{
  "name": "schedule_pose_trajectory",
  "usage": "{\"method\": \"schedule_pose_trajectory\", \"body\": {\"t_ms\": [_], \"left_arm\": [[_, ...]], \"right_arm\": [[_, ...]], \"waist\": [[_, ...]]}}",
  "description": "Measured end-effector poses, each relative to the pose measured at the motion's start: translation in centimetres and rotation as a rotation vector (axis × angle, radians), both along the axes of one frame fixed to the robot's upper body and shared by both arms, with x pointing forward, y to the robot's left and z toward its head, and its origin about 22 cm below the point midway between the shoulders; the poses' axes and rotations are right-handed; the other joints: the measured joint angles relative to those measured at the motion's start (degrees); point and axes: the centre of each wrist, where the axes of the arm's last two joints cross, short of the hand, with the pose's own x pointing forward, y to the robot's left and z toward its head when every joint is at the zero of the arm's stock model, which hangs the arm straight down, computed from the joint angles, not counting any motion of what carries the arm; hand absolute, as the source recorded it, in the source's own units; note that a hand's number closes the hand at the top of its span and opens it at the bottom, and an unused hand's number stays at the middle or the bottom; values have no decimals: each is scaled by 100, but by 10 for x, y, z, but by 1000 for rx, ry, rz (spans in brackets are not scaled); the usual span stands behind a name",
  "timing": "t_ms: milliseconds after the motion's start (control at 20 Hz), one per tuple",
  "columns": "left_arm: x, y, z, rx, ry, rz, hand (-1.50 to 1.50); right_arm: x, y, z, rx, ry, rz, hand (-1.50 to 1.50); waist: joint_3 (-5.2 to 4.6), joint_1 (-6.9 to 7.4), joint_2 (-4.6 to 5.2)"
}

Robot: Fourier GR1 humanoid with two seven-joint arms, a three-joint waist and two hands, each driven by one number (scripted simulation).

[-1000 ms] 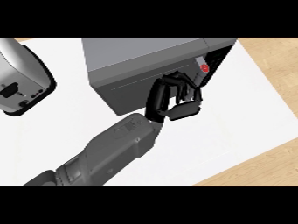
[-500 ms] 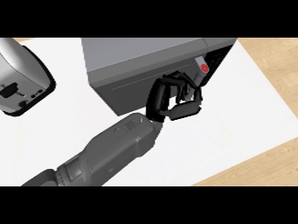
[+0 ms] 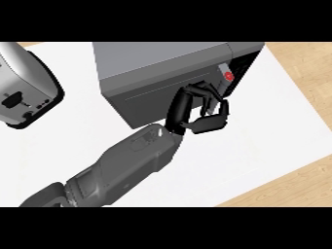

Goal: Pick up the milk, place it into the microwave and close the microwave

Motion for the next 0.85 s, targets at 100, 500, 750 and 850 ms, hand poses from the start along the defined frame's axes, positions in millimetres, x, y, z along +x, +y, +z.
{"method": "schedule_pose_trajectory", "body": {"t_ms": [100, 500, 750, 850], "left_arm": [[0, -1, 0, 20, 7, -5, 150], [-2, -7, 3, 46, 55, -30, 150], [-5, -7, 0, 33, 88, -52, -150], [-6, -6, -2, 28, 97, -54, -150]], "right_arm": [[0, 0, 2, 2, -2, 11, -150], [-3, -5, 7, -13, -7, 5, -150], [-6, -8, 8, -15, -3, -17, -150], [-7, -9, 8, -16, 5, -23, -150]], "waist": [[-2, 28, -8], [-19, 189, -30], [-34, 327, -52], [-38, 364, -65]]}}
